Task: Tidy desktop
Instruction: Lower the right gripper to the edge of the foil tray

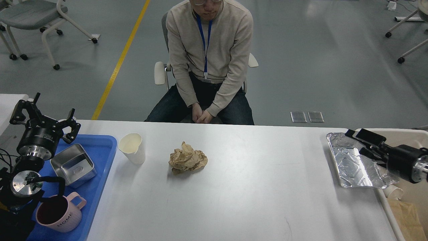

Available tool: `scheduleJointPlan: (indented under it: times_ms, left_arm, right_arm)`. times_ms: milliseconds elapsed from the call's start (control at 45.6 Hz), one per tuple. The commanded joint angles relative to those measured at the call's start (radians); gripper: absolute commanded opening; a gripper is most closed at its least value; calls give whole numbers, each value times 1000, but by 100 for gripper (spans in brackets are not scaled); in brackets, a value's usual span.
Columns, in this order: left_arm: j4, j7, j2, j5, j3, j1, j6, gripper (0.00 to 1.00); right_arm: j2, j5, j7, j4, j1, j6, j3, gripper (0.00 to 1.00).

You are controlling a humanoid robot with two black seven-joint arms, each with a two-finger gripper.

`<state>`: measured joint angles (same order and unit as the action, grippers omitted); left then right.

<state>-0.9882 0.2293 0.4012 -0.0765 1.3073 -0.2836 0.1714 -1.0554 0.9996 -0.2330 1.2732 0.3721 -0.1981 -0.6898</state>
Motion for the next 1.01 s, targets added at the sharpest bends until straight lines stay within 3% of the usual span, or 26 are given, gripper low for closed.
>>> scheduleJointPlan:
  times_ms: [0,482,724,987]
  left_arm:
    - [0,2,-22,0,-3,15,-56,97]
    - [0,-1,-38,0,-16,32,-82,97]
    - [2,1,-62,0,-16,31,-84,97]
    - [0,-1,-108,0,-16,27,-115,97]
  right_arm:
    - [-95,23,-3,28,-4,8,41,100]
    - [-261,465,-17,232,-1,78,41,100]
    - [-426,487,-19,307,-32,66,87,100]
    - [-462,482,-26,307,-32,69,119,100]
